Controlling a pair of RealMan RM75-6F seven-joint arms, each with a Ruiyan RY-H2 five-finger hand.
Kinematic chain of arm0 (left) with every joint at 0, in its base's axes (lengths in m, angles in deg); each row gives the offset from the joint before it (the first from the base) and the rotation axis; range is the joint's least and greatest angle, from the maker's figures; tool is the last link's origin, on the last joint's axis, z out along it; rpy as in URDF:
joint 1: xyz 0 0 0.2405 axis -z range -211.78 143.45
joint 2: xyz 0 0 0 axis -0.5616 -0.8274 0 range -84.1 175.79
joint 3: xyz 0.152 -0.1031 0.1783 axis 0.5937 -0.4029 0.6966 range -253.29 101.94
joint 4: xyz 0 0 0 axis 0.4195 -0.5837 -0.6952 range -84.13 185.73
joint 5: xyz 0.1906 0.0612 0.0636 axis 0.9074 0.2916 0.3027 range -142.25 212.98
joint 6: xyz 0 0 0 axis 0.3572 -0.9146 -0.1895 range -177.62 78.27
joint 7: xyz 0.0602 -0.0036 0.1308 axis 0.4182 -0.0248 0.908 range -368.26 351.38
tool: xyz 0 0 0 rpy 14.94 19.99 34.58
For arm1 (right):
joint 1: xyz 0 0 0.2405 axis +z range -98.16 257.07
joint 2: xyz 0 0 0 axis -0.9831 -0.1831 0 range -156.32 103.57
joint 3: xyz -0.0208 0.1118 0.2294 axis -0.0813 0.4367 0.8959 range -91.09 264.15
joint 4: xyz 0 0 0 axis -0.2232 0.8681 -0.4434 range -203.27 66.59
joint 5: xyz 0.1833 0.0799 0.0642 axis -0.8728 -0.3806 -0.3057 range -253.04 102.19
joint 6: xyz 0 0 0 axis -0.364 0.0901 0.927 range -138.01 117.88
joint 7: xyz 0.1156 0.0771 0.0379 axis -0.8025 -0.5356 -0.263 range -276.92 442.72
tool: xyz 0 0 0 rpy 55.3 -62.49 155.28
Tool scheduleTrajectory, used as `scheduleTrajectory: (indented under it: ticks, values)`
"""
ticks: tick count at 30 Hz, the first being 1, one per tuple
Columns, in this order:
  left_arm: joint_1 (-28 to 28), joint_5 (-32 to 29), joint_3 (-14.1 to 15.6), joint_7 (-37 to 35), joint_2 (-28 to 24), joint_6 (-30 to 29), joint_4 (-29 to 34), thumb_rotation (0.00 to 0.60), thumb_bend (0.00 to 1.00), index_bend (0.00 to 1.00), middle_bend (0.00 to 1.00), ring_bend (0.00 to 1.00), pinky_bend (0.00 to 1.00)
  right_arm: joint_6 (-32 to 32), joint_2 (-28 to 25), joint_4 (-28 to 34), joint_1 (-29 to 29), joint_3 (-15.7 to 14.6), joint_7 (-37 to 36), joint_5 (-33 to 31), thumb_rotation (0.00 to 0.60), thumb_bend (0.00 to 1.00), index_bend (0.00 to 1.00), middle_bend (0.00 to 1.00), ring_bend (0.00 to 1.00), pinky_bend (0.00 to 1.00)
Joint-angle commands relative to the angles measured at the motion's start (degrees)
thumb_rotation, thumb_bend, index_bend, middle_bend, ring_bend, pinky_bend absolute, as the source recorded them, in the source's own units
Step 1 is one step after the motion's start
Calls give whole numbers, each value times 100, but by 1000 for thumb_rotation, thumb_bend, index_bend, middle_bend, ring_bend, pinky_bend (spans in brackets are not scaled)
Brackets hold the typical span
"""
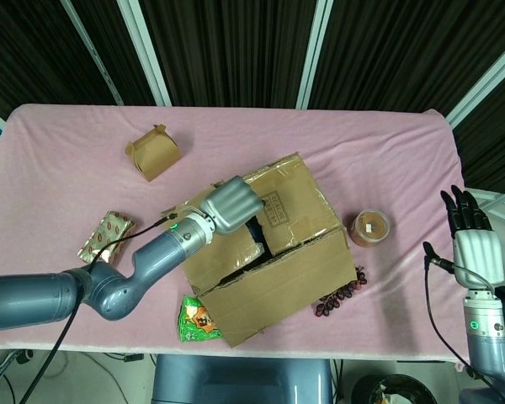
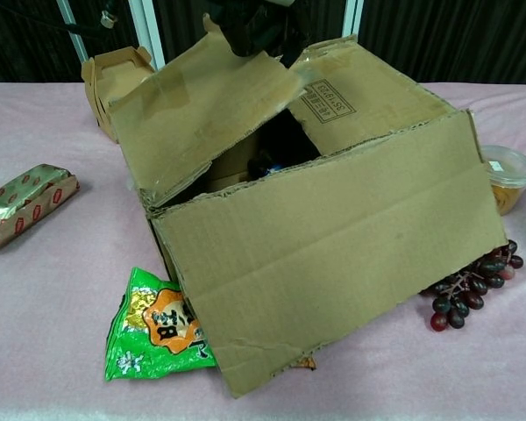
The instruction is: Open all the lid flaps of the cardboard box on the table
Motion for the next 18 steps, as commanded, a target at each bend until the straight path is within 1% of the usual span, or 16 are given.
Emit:
scheduleTrajectory:
  ticks: [1, 9, 18]
  values:
    - [-39, 24, -25, -178, -313, -12, 258, 600, 898, 442, 632, 476, 531, -10, 3, -12, -3, 3, -9, 2, 600, 317, 0, 0, 0, 224]
    - [-218, 129, -184, -758, -1154, 157, 945, 600, 898, 439, 631, 475, 531, -34, 22, -87, -26, 43, -68, -39, 600, 318, 0, 0, 0, 224]
    - [-469, 582, -259, -1171, -1966, 357, 1489, 600, 898, 437, 631, 475, 531, -89, 40, -133, -43, 56, -90, -66, 600, 319, 0, 0, 0, 224]
